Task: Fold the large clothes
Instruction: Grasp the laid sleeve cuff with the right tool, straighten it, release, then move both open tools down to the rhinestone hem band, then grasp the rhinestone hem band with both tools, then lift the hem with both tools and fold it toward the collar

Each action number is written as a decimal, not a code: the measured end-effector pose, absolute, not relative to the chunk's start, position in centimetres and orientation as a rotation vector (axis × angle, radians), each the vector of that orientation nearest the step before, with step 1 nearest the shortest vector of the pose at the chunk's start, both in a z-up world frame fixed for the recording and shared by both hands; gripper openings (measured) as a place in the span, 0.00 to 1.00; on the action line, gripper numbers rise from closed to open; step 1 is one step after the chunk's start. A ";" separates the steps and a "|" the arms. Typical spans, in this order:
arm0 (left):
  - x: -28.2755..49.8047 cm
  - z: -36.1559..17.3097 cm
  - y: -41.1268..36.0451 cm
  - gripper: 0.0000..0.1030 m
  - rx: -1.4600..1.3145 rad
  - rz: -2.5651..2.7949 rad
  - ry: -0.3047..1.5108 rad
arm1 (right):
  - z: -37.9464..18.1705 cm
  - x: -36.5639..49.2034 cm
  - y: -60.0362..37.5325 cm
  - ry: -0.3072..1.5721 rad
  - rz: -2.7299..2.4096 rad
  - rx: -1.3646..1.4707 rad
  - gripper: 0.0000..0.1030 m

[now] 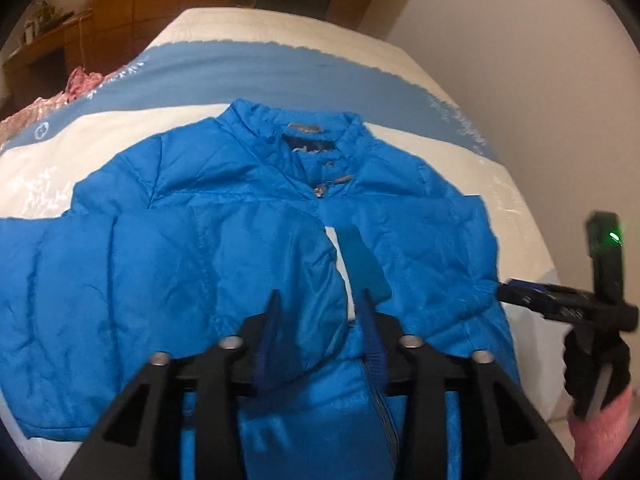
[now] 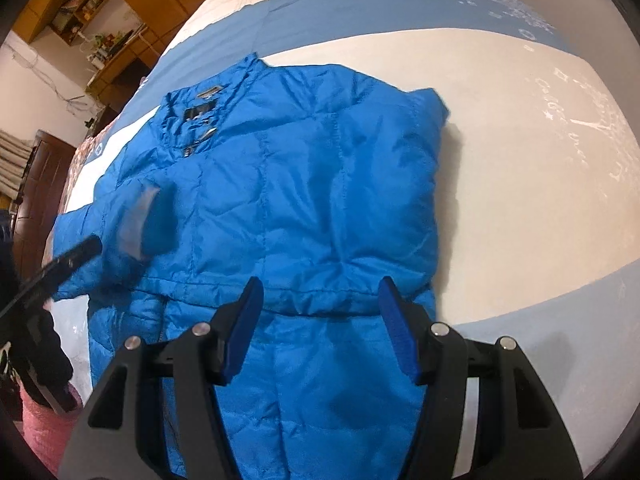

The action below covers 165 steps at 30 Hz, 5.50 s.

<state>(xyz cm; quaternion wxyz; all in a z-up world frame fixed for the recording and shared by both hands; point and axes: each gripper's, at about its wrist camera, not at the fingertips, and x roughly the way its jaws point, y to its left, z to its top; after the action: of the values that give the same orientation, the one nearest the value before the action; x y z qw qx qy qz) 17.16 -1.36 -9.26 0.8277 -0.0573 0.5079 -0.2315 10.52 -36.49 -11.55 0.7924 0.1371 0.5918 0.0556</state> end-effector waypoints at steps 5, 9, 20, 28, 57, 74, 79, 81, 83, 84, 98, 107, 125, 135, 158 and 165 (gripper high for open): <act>17.0 -7.2 1.5 0.50 -0.145 -0.391 1.033 | -11.4 12.4 -32.8 1.293 0.250 0.312 0.58; 18.4 -8.8 4.9 0.49 -0.143 -0.233 1.083 | -11.9 14.4 -29.2 1.327 0.352 0.319 0.58; 18.9 -14.0 6.8 0.48 -0.180 -0.218 1.164 | -15.2 19.1 -24.0 1.430 0.435 0.326 0.59; 19.2 -14.3 7.0 0.48 -0.206 -0.227 1.173 | -15.3 20.6 -21.1 1.437 0.507 0.328 0.54; 21.3 -14.9 5.1 0.48 -0.111 -0.235 1.163 | -16.3 15.7 -39.7 1.324 0.140 0.442 0.14; 24.4 -10.6 2.8 0.49 -0.043 -0.220 1.091 | -9.0 18.0 -34.9 1.188 0.150 0.218 0.30; 26.2 -13.1 1.9 0.49 -0.025 -0.213 1.135 | -12.6 20.5 -32.2 1.238 0.152 0.174 0.29; 26.8 -14.4 2.1 0.50 -0.035 -0.212 1.159 | -14.3 20.9 -32.6 1.273 0.142 0.198 0.27; 27.5 -15.5 2.5 0.50 -0.060 -0.229 1.179 | -16.2 21.3 -33.6 1.296 0.152 0.247 0.23; 27.9 -15.8 2.5 0.50 -0.066 -0.230 1.187 | -17.1 21.7 -34.5 1.300 0.161 0.306 0.19; 23.0 -11.6 -0.1 0.48 0.017 -0.236 1.096 | -12.2 17.3 -31.9 1.233 0.235 0.271 0.27; 21.6 -14.1 -1.6 0.48 0.104 -0.205 1.135 | -15.7 15.7 -30.5 1.312 0.195 0.200 0.27; 28.7 -14.8 -2.0 0.49 -0.014 -0.223 1.227 | -15.2 22.0 -31.2 1.299 0.223 0.299 0.31; 11.1 -10.4 8.0 0.65 0.040 -0.143 1.187 | -8.2 3.1 -35.5 1.182 0.298 0.275 0.55; -7.8 -15.9 9.3 0.30 -0.236 -0.149 1.380 | -15.5 -15.0 -35.2 1.407 0.375 0.479 0.27; -8.5 -13.7 9.7 0.12 -0.253 -0.168 1.319 | -13.7 -15.6 -35.5 1.345 0.462 0.548 0.10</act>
<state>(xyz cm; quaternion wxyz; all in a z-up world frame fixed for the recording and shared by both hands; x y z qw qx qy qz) -8.46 9.70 -13.74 0.7796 -0.1172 0.6102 -0.0778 -15.62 -35.53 -13.65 0.7233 0.2484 0.6094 0.2091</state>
